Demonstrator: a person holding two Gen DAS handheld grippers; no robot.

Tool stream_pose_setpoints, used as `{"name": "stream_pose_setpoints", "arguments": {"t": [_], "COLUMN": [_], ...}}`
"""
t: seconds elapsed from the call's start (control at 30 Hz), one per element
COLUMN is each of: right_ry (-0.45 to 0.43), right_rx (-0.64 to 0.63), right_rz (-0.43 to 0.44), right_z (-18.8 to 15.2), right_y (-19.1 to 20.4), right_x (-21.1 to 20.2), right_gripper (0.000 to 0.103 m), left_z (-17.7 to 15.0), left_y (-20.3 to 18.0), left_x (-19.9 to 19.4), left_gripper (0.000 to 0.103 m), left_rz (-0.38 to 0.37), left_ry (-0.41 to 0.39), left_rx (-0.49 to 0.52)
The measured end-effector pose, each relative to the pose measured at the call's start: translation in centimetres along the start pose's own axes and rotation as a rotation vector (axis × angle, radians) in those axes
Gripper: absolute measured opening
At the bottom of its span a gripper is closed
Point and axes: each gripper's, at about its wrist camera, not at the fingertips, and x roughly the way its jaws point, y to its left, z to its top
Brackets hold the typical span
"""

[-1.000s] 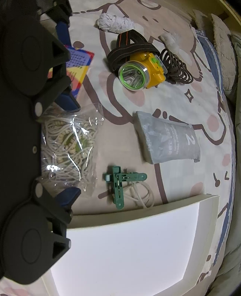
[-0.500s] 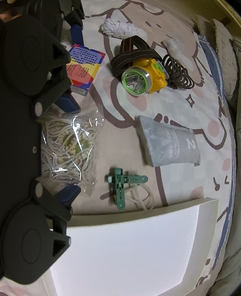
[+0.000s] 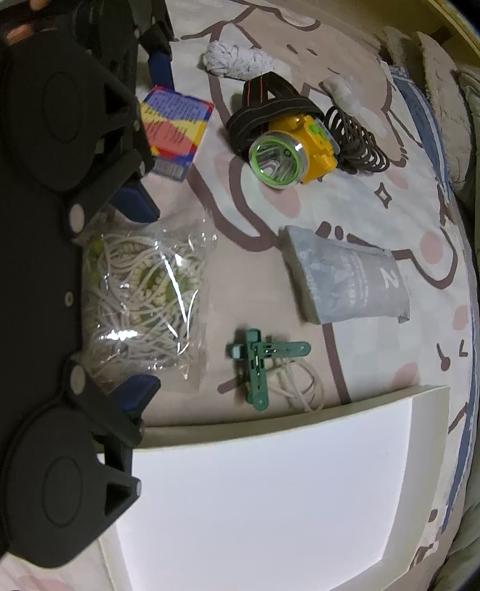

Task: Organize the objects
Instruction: 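Lift the bag with the right tool while the left tool lowers over the colorful card box, then close the left tool on the colorful card box and lift it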

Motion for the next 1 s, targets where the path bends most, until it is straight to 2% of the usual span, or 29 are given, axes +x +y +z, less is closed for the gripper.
{"name": "stream_pose_setpoints", "arguments": {"t": [0.1, 0.27, 0.37, 0.5, 0.6, 0.87, 1.0], "right_ry": [-0.009, -0.016, -0.023, -0.020, -0.024, -0.146, -0.219], "right_rx": [-0.036, -0.135, -0.188, -0.199, -0.189, -0.193, -0.185], "right_rz": [-0.007, -0.071, -0.081, -0.068, -0.054, -0.063, -0.057], "right_z": [-0.4, -1.3, -1.5, -1.1, -0.8, -0.1, 0.5], "right_y": [0.4, 1.9, 2.5, 2.6, 2.3, 2.7, 2.4], "right_x": [0.1, 0.8, 1.1, 0.7, 0.3, -2.5, -4.5], "right_gripper": [0.090, 0.090, 0.082, 0.068, 0.064, 0.063, 0.063], "left_z": [0.1, 0.3, 0.4, 0.6, 0.9, 1.7, 2.2], "left_y": [0.7, 1.7, 1.4, 1.2, 1.6, 2.3, 2.5], "left_x": [0.0, 0.1, 0.1, -0.4, -1.3, -4.1, -5.3], "left_gripper": [0.091, 0.091, 0.091, 0.091, 0.091, 0.090, 0.090], "left_rz": [0.032, 0.044, 0.057, 0.072, 0.063, 0.066, 0.038], "left_ry": [0.000, -0.005, -0.003, 0.000, -0.017, -0.093, -0.119], "left_rx": [-0.017, -0.047, -0.033, -0.011, -0.029, -0.078, -0.107]}}
